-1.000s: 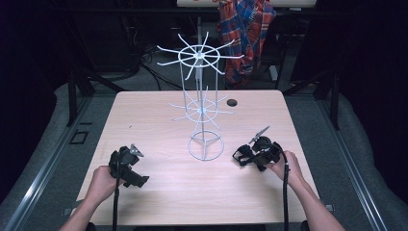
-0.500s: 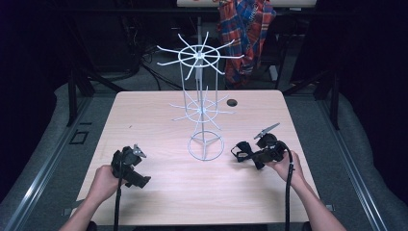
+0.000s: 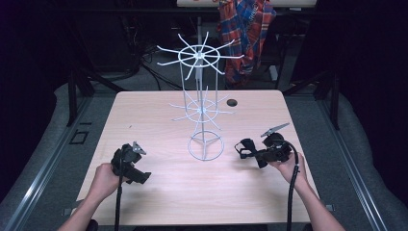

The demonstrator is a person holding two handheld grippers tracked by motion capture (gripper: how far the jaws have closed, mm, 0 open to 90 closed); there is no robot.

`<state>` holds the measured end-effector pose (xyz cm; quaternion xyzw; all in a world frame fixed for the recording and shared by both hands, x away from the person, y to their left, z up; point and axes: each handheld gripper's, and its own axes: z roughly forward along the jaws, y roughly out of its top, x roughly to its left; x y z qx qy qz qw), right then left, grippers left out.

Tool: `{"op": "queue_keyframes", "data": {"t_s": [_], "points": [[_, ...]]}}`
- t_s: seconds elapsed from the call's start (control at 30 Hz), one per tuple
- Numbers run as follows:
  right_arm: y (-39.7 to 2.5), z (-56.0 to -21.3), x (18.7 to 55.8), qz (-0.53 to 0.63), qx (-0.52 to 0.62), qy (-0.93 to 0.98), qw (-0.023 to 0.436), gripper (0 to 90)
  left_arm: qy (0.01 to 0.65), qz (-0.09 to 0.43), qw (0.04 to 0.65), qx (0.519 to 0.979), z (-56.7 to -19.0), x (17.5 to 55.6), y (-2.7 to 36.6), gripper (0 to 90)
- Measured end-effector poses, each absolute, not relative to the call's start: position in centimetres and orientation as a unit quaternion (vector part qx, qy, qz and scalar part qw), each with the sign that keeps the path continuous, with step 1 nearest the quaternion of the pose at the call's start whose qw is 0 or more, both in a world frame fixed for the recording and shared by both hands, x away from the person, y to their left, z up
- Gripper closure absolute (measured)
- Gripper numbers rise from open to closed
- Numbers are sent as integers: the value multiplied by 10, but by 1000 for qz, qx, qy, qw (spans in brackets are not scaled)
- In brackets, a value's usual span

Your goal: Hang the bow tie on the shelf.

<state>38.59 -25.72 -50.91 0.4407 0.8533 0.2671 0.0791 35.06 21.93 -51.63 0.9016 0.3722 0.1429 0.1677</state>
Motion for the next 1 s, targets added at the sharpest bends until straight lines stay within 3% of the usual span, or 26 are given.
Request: {"op": "queue_keyframes", "data": {"t_s": [0.2, 0.4, 1.0], "points": [[-258, -505, 386, 276, 442, 850, 81, 751, 389, 151, 156, 895, -516, 350, 220, 210], [-258, -501, 388, 290, 438, 847, 87, 752, 410, 153, 159, 885, -515, 352, 221, 227], [-263, -483, 381, 348, 439, 821, 105, 748, 405, 134, 174, 888, -515, 355, 220, 111]]}}
